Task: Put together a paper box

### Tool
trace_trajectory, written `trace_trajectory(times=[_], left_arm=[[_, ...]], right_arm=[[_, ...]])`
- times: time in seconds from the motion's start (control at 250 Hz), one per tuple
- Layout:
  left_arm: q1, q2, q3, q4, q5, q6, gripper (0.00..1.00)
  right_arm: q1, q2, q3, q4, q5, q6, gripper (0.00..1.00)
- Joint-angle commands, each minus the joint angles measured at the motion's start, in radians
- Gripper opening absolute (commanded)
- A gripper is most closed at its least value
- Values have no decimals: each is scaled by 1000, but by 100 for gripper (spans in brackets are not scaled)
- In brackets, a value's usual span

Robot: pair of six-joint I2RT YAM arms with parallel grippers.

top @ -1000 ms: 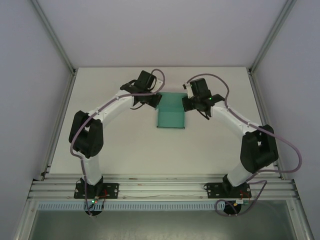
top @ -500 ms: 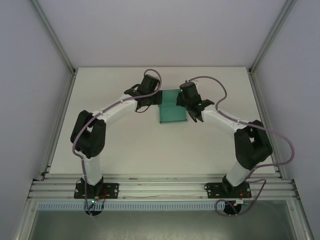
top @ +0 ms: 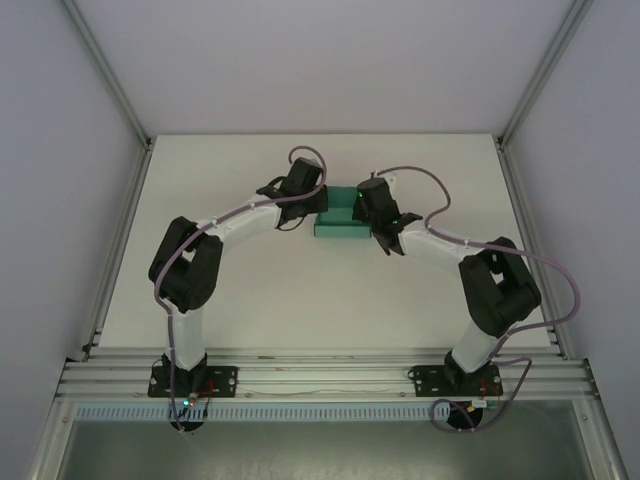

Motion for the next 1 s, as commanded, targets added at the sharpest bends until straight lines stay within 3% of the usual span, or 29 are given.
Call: trace_trajectory(times=[0.0,0.22,0.316,0.38,0.516,0.584,0.724,0.787,0.903,0.995], left_arm=[[-46,-23,-62,145,65,12,0],[-56,-88,-187,204,101,51,12],[-56,-118,-207,185,100,63,22],[-56,-144,-220,172,112,73,36],[-56,-210,-248,140,115,73,52],[-56,-244,-259,118,109,75,66],[-56,-297,-255,26,67,83,82],[-55,-322,-250,-14,35,81,99],[-40,-350,-203,-119,-56,49,100],[-10,-362,-157,-180,-62,24,100]], right_arm=[[31,-1,-72,76,-33,-36,11],[53,-33,-203,214,-14,-128,10],[81,-55,-249,229,29,-203,10],[88,-70,-276,229,43,-228,11],[93,-88,-327,253,38,-238,11],[100,-89,-349,275,39,-246,11],[135,-80,-362,289,61,-311,12],[155,-71,-355,282,81,-339,12],[171,-53,-346,286,99,-350,12],[171,-45,-342,288,107,-353,12]])
